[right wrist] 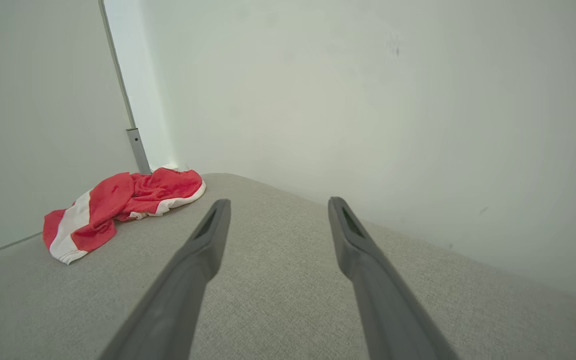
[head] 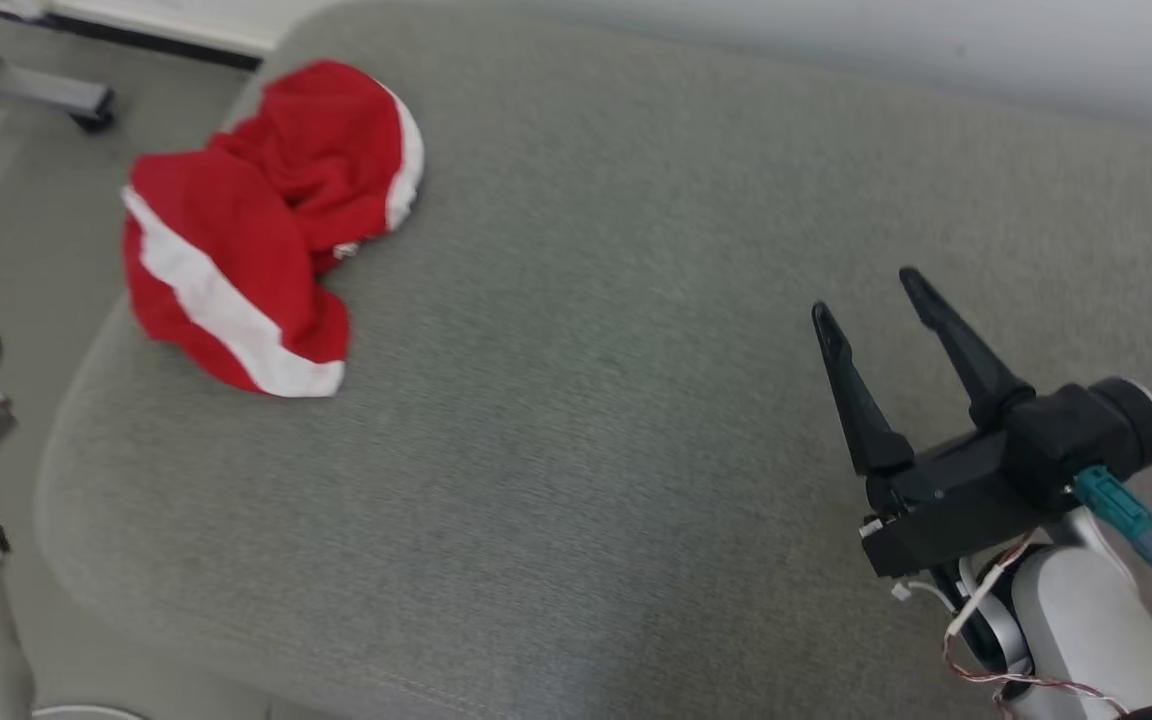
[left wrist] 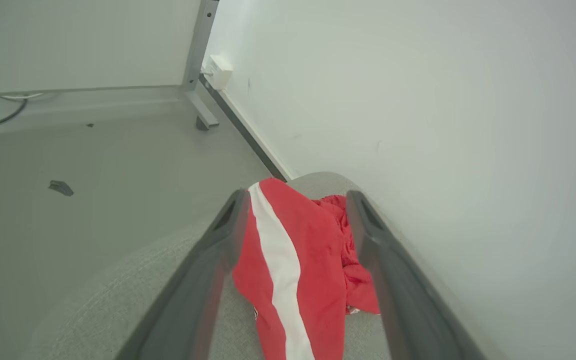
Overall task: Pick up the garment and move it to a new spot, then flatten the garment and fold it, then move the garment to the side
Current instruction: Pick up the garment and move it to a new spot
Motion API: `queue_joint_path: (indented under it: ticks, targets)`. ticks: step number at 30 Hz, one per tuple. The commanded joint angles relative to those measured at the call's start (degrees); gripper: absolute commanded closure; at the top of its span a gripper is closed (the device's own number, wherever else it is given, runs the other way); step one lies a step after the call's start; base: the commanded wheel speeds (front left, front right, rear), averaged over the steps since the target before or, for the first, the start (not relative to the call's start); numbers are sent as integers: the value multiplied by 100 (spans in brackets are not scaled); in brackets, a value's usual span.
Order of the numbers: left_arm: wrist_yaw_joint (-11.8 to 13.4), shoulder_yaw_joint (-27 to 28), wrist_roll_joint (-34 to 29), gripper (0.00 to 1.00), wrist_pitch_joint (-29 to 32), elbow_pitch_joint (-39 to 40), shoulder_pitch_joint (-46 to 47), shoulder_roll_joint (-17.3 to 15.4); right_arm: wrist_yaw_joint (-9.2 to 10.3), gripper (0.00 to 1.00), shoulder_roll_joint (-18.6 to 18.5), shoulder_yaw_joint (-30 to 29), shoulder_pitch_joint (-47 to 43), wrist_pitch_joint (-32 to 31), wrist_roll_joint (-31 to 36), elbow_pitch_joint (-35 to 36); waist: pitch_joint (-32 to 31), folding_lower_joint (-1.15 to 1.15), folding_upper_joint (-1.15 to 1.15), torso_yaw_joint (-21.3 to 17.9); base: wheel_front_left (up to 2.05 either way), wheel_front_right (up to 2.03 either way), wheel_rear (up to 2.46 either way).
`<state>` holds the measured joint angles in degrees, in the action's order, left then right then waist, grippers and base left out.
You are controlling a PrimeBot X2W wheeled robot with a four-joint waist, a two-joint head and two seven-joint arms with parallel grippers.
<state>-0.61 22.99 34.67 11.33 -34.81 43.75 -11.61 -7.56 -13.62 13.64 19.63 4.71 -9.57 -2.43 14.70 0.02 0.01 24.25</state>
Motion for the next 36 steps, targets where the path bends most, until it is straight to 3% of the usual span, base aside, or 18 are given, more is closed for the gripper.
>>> queue_joint_path:
  ticks: [1,11,22,23,24,25,30,36]
  targets:
    - [64,67,91,0,127,-37,174,-57,17,0,-21,20,120,-24,37,93,1647,-2,-1,-1356,0,0,0]
    - [720,636,729,0,1067,77,934,-469,17,0,63,62,319,4,126,564,2410,-2,-1,-1849,0,0,0]
    - [1095,803,702,0,1255,59,477,-593,17,0,121,-9,183,138,133,364,2331,-2,-1,-2048,0,0,0]
    - [1107,805,728,49,1297,23,423,-563,17,0,127,-11,177,140,137,351,2304,-2,-1,-2053,0,0,0]
    - [1116,808,750,80,1333,-16,372,-532,17,0,131,-14,168,145,146,345,2262,-2,-1,-2050,0,0,0]
    - [1118,794,756,100,1405,-61,310,-517,17,0,140,-7,156,139,150,336,2222,-2,-1,-2048,0,0,0]
    - [1067,759,789,100,1560,-192,66,-490,17,0,186,36,70,189,126,243,1883,-2,-1,-2026,0,0,0]
    - [617,719,767,100,1428,29,109,-873,17,0,300,97,-60,360,21,-39,1147,-2,-1,-2010,0,0,0]
